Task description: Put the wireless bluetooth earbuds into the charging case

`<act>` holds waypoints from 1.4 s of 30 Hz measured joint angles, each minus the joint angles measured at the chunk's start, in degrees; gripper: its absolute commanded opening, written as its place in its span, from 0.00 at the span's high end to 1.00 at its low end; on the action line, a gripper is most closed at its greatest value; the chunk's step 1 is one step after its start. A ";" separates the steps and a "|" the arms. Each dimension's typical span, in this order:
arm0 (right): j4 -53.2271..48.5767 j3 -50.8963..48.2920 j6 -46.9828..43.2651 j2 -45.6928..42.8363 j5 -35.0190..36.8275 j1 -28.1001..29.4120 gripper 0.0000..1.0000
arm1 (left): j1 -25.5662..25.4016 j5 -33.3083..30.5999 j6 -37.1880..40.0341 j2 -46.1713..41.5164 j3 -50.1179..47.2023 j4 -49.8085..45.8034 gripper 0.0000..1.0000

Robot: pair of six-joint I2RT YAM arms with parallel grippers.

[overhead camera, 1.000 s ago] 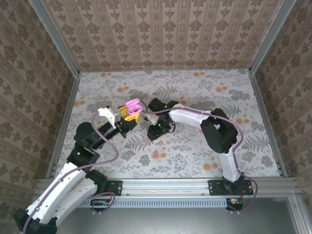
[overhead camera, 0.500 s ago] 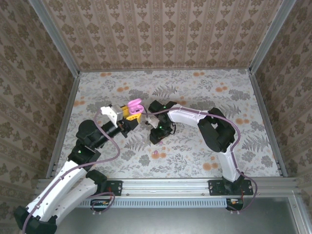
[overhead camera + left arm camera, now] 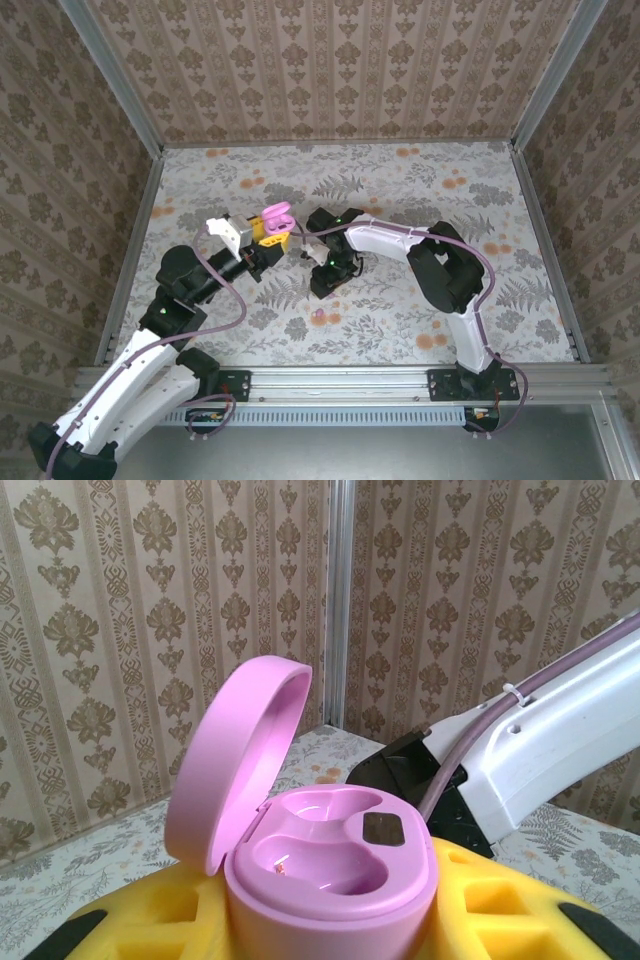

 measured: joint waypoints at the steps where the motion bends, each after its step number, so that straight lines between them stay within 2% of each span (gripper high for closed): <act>1: -0.11 0.00 0.07 -0.09 0.24 0.00 0.57 | 0.00 0.00 0.00 0.00 0.00 0.00 0.71; 4: -0.50 0.00 0.33 -0.13 1.60 0.11 0.60 | 0.00 0.00 0.00 0.26 0.02 0.00 0.71; 26: -1.70 2.89 6.75 0.57 7.54 1.44 0.59 | -0.04 -0.04 0.00 0.59 0.55 0.00 0.71; 42: -4.17 4.90 8.13 3.23 13.11 3.87 0.63 | -0.04 -0.07 0.00 0.59 0.66 0.00 0.71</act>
